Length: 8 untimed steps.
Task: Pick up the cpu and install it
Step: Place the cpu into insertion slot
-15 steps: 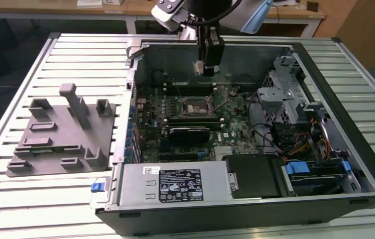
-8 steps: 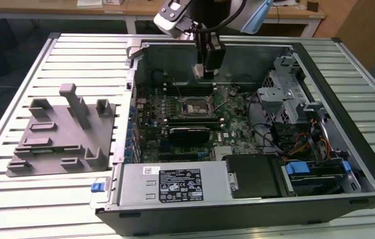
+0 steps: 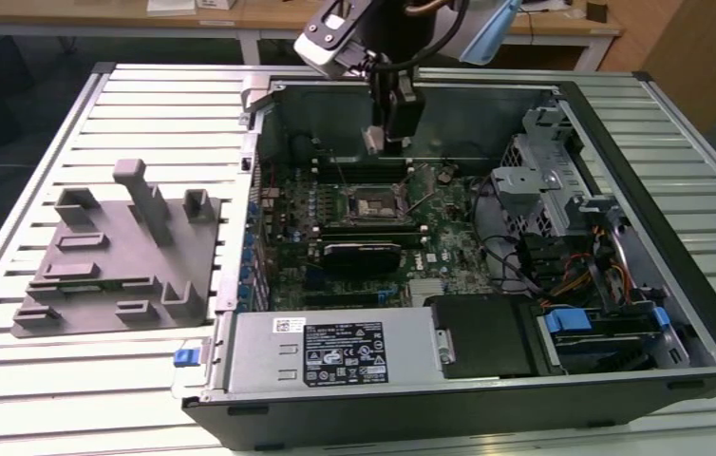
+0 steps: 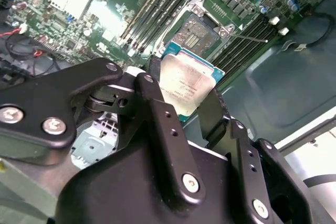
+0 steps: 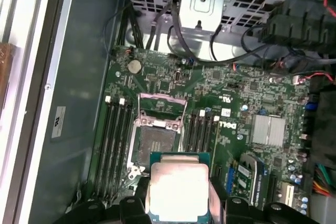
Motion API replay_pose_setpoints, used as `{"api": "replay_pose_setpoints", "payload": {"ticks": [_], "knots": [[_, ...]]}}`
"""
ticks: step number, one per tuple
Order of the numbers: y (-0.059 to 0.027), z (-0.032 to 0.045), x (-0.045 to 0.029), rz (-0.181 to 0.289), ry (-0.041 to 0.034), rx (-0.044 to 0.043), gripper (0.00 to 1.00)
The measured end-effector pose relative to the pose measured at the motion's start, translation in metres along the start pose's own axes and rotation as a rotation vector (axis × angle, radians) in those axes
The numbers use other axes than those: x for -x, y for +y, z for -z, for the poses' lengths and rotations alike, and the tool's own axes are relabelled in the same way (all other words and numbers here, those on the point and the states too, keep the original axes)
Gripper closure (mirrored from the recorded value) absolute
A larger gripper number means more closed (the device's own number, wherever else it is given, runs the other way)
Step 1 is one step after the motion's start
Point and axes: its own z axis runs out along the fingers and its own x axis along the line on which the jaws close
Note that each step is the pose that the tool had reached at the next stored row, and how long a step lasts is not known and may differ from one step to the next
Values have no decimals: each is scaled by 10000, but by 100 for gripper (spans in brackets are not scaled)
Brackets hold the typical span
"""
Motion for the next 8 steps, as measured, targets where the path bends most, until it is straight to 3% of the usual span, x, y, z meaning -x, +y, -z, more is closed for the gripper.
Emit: {"api": "replay_pose_setpoints", "payload": {"ticks": [8], "knots": [[-3, -145, -28, -574, -32, -19, 47]]}}
